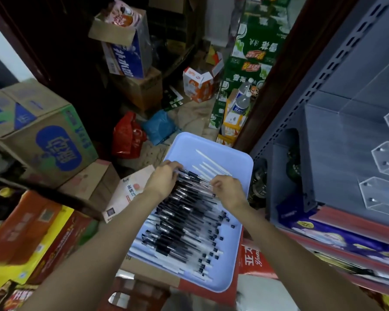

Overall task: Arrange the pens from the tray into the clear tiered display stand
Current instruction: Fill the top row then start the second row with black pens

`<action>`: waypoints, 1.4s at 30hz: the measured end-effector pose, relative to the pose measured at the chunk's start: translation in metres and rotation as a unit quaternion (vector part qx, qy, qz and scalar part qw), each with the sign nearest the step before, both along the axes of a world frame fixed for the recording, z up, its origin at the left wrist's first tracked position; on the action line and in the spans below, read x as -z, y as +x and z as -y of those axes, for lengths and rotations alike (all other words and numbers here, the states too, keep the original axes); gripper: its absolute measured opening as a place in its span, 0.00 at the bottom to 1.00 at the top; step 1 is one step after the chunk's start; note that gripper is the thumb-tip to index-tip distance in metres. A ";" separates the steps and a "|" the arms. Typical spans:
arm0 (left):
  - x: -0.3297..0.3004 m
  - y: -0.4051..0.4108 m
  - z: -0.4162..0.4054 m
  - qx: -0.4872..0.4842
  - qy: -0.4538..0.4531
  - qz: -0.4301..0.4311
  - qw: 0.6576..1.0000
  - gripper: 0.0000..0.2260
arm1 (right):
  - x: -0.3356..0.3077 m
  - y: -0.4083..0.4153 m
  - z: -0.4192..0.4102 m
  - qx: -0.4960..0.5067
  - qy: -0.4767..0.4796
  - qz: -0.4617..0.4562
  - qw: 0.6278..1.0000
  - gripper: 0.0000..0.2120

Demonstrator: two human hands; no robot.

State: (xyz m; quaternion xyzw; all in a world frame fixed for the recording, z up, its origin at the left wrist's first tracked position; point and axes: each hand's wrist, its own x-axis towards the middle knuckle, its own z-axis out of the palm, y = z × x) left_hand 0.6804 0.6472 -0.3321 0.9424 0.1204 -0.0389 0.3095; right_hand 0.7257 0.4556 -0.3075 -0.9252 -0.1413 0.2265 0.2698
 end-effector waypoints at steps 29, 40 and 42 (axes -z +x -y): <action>-0.168 0.066 0.064 0.000 -0.344 0.246 0.906 0.04 | -0.144 0.039 0.045 0.148 0.352 -0.006 0.924 0.01; -0.253 0.113 0.223 0.163 -0.170 0.263 0.936 0.05 | -0.228 0.068 0.185 0.196 0.545 0.129 0.805 0.06; -0.264 0.120 0.256 0.182 -0.154 0.274 0.932 0.04 | -0.236 0.073 0.220 0.197 0.543 0.136 0.805 0.05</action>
